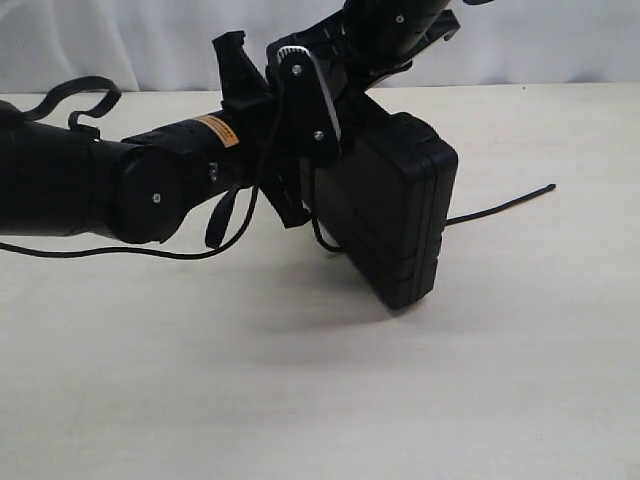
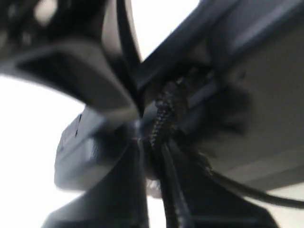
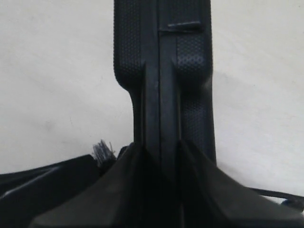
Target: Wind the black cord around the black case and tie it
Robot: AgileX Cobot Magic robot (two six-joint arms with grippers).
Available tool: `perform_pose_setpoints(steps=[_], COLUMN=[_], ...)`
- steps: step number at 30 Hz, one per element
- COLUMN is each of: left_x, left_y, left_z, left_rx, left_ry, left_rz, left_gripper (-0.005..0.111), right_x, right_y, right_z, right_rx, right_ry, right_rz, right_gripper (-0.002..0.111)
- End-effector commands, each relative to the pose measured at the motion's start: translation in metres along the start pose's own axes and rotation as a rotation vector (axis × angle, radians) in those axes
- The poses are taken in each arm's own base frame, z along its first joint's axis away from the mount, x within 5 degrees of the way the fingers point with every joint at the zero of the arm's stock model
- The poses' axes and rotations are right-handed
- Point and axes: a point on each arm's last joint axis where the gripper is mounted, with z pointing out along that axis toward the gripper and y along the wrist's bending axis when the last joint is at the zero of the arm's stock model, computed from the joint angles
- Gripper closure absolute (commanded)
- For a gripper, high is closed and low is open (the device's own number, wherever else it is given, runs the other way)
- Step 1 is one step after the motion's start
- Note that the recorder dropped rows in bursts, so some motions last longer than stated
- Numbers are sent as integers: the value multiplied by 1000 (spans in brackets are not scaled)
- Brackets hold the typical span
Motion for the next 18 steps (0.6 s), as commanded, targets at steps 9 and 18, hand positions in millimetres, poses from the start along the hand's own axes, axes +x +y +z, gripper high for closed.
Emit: perform_pose_setpoints(steps=[9, 18], left_x=[4, -17], left_y=[-17, -22], left_z=[14, 11], left_rx=[39, -1], left_ry=[-43, -162], left_rz=[37, 98], left_gripper=[107, 99], right_x=[2, 2], right_y=[0, 0], right_z=[5, 5], right_rx=[-6, -5], right_ry=[21, 15], right_rz=[-2, -2], right_gripper=[104, 104])
